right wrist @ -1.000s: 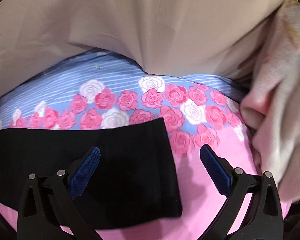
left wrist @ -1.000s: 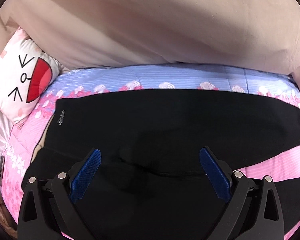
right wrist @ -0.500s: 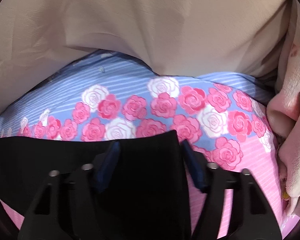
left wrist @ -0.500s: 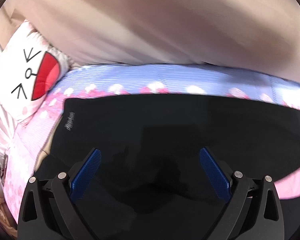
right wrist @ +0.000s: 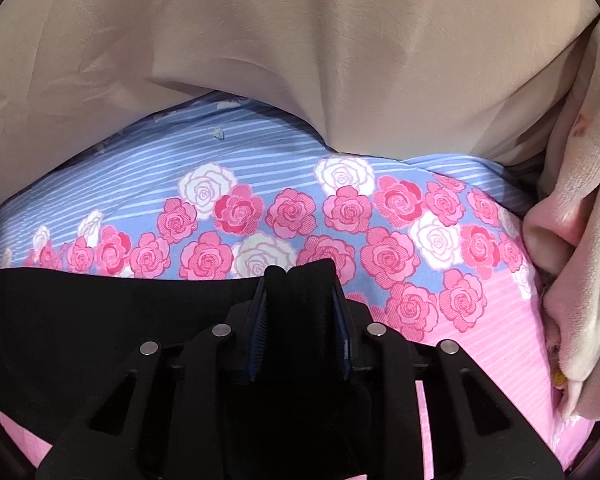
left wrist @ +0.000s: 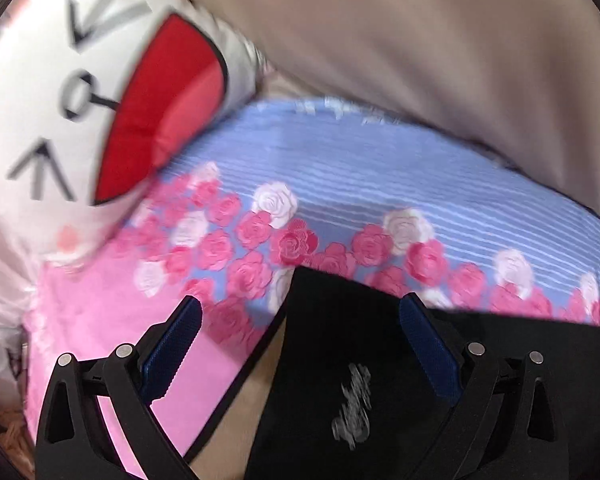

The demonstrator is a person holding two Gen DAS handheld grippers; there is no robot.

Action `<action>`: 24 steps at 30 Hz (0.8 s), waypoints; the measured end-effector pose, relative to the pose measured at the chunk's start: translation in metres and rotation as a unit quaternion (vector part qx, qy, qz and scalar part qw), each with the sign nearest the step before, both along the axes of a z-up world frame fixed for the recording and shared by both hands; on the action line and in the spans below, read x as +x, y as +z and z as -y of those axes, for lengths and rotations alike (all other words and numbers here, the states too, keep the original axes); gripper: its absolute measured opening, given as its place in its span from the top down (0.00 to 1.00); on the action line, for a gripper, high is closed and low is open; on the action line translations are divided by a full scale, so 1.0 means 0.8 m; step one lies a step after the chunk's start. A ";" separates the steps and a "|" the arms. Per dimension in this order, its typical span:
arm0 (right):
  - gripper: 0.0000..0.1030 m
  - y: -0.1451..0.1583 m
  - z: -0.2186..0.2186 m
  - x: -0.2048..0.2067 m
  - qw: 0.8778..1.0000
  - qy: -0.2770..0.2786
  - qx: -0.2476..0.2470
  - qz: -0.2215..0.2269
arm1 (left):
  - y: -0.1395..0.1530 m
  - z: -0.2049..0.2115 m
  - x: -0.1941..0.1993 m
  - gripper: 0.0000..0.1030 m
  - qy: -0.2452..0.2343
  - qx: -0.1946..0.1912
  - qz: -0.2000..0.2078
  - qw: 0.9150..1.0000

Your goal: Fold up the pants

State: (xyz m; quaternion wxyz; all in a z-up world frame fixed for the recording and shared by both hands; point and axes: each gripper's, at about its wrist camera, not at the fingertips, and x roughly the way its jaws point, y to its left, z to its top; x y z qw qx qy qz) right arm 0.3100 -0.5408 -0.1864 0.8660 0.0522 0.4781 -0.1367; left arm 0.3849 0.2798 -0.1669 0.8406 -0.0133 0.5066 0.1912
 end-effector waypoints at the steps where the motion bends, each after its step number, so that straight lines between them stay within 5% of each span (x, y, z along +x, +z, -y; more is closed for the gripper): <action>1: 0.74 0.000 -0.003 0.001 1.000 -0.002 -0.005 -0.002 | -0.011 -0.004 0.009 0.07 -0.009 -0.017 -0.010 1.000; 4: 0.74 0.002 -0.018 0.003 1.000 -0.013 -0.013 -0.007 | -0.026 0.003 0.019 0.20 -0.041 -0.020 -0.014 0.999; 5: 0.74 0.003 -0.027 0.005 1.000 -0.015 -0.012 -0.008 | -0.025 0.004 0.020 0.43 -0.056 -0.038 -0.007 0.998; 8: 0.74 0.016 -0.047 -0.006 1.000 -0.026 -0.007 -0.004 | -0.020 0.012 0.023 0.75 -0.070 -0.055 -0.019 0.996; 15: 0.77 0.079 -0.068 -0.056 0.998 -0.027 0.026 0.052 | 0.056 0.018 -0.035 0.79 -0.097 -0.066 0.048 0.992; 20: 0.80 0.145 -0.054 -0.125 0.995 -0.005 0.041 0.090 | 0.140 0.031 -0.126 0.79 -0.121 -0.085 0.093 0.985; 24: 0.80 0.182 -0.056 -0.196 0.994 0.026 0.034 0.103 | 0.171 0.033 -0.199 0.79 -0.137 -0.082 0.095 0.982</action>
